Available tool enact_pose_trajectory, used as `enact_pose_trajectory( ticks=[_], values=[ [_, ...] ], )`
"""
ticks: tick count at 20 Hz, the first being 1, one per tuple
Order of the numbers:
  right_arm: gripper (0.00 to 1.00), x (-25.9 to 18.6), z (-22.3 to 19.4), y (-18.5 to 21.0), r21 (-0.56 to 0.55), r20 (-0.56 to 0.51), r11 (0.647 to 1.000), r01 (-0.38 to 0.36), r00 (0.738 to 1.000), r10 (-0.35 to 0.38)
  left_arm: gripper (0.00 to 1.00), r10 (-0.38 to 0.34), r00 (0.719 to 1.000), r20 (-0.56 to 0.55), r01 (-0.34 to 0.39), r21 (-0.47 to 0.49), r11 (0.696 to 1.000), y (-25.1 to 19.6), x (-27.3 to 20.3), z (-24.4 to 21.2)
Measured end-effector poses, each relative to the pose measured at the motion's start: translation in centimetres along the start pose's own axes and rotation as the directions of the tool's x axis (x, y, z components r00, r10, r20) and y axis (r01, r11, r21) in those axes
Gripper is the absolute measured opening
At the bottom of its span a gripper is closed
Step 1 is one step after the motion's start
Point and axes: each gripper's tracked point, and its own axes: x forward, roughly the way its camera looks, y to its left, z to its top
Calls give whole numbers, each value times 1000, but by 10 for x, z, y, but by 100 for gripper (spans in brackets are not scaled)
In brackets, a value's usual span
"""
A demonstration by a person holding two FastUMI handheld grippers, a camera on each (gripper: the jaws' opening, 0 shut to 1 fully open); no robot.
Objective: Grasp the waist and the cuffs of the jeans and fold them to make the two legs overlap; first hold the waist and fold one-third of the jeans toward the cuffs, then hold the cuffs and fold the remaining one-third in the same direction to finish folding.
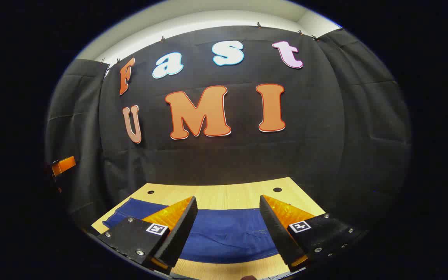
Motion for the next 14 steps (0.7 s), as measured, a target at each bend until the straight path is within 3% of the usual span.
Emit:
enact_pose_trajectory(
  ticks=[14],
  values=[
    [98,8,15,-1,-6,26,1000,-3,1000,3,94,6,1000,9,-6,-2,1000,0,16,1]
  ],
)
